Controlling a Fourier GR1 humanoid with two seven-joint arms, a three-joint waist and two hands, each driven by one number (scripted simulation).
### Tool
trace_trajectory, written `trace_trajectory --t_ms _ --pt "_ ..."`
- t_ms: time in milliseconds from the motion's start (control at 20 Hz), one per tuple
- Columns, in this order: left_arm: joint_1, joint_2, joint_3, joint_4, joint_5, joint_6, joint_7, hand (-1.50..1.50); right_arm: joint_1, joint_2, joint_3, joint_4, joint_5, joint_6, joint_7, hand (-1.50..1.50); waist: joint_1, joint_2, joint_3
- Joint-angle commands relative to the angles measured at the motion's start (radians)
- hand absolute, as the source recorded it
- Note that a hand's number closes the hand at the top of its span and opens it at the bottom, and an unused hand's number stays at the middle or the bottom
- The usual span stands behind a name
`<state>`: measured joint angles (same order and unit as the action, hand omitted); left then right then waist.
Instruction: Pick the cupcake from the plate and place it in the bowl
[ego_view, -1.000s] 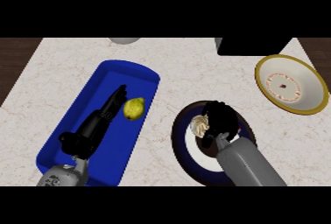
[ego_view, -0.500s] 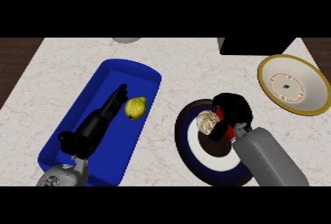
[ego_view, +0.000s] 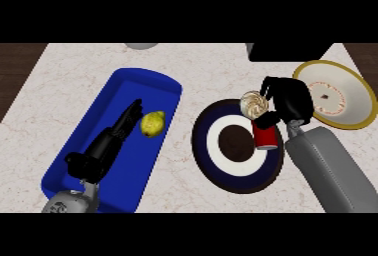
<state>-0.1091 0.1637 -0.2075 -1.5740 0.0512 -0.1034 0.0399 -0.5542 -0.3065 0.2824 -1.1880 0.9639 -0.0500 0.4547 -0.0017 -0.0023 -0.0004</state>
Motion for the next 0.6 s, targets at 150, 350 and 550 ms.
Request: trace_trajectory --t_ms 150,350,550 --pt "0.002 -0.005 0.012 -0.029 0.021 -0.006 0.044 0.0 0.036 0.018 -0.137 -0.199 -0.073 -0.172 -0.005 1.5 -0.012 -0.003 0.001" --pt "-0.03 0.008 0.032 -0.016 0.013 -0.027 0.048 0.0 -0.026 -0.06 -0.278 -0.165 -0.171 -0.103 -0.049 1.5 0.0 0.002 0.0" --pt "-0.041 -0.015 0.035 -0.018 0.01 -0.031 0.07 0.0 -0.061 -0.058 -0.291 0.051 -0.074 -0.181 -0.096 1.5 0.01 0.005 0.001"
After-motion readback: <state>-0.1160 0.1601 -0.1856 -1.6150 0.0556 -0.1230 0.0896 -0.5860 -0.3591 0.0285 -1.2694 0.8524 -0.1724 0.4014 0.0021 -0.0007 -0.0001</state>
